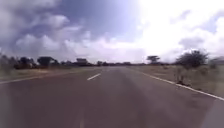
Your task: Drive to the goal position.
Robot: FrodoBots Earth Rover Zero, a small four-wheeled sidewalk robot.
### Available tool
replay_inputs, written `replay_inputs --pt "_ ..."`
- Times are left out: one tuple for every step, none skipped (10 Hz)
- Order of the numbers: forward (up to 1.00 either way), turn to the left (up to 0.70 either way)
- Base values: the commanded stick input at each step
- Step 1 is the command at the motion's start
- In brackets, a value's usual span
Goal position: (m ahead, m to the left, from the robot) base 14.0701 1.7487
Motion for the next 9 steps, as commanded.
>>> replay_inputs --pt "1.0 -0.06" --pt "1.0 0.0" --pt "1.0 0.0" --pt "1.0 0.0" --pt "1.0 0.0" --pt "1.0 0.0" --pt "1.0 0.0" --pt "1.0 0.0" --pt "1.0 0.0"
